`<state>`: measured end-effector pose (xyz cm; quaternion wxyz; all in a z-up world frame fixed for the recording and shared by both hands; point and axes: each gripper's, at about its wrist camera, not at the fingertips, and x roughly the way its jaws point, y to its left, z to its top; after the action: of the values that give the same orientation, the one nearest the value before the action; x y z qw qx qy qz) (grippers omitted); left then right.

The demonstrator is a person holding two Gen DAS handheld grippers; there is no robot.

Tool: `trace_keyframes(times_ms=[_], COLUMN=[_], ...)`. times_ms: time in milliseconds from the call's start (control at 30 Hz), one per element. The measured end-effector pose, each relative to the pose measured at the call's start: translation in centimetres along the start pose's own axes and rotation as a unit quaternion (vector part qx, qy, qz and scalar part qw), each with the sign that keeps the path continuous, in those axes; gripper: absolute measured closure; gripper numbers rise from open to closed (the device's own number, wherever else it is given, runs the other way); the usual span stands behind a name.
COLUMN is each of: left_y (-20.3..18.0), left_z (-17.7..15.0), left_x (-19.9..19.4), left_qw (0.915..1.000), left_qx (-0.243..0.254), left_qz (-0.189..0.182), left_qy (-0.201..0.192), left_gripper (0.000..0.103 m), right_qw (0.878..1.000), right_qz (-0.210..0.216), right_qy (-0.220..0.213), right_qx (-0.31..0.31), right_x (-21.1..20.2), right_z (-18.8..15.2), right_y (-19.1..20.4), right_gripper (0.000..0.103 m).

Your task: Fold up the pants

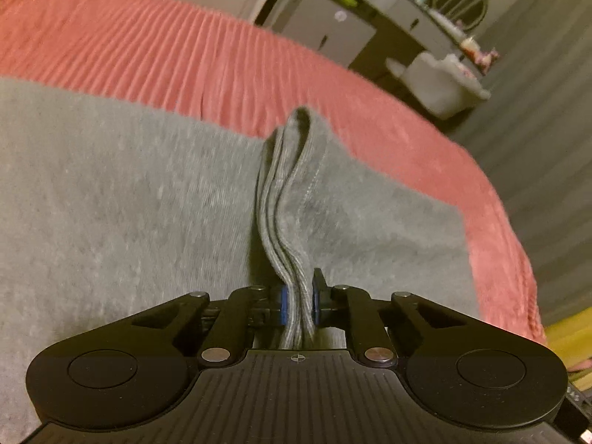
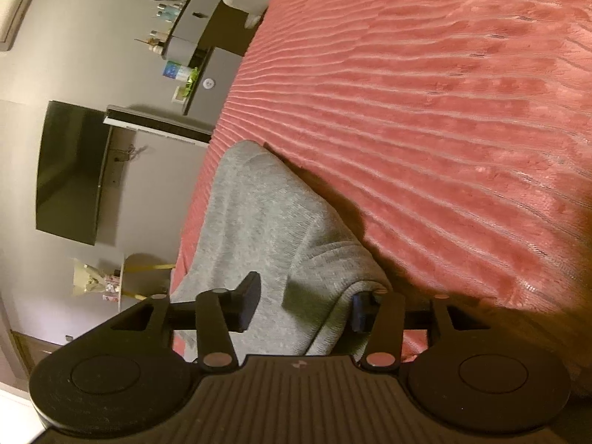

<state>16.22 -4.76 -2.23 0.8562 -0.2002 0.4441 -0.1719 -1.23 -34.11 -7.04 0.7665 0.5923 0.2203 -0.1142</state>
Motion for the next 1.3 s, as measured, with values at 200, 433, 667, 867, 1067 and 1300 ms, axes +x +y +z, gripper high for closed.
trace_keyframes(times_ms=[200, 433, 667, 867, 1067, 1300], left_y=[-0.9, 1.8, -0.2, -3.1, -3.8, -2.9], left_z=[-0.7, -2.1, -2.1, -3.6, -3.8, -2.7], left_x=[-3.9, -2.8, -6.2, -4.2, 0.1, 0.6], left_qw=[0.9972, 0.9942, 0.9785, 0.9765, 0.9729, 0.975], left_qx=[0.043, 0.042, 0.071, 0.148, 0.203, 0.199], left_qz=[0.01, 0.082, 0.094, 0.05, 0.08, 0.068], left_qy=[-0.06, -0.054, -0.169, -0.149, -0.075, -0.072], left_gripper=[0.089, 0.071, 0.061, 0.055, 0.055, 0.054], right_qw=[1.0, 0.996, 0.988, 0.953, 0.899, 0.858], right_qz=[0.003, 0.026, 0.027, -0.052, -0.15, -0.175], right_qy=[0.013, 0.081, 0.042, -0.015, 0.054, 0.026], right_qx=[-0.009, -0.011, -0.144, -0.299, -0.408, -0.482], right_x=[-0.3, -0.3, -5.5, -3.5, 4.2, 9.5], right_z=[-0.1, -0.2, -1.4, -2.0, -3.8, -3.2], right_y=[0.0, 0.3, 3.2, 7.8, 10.8, 13.4], right_gripper=[0.049, 0.021, 0.05, 0.071, 0.078, 0.078])
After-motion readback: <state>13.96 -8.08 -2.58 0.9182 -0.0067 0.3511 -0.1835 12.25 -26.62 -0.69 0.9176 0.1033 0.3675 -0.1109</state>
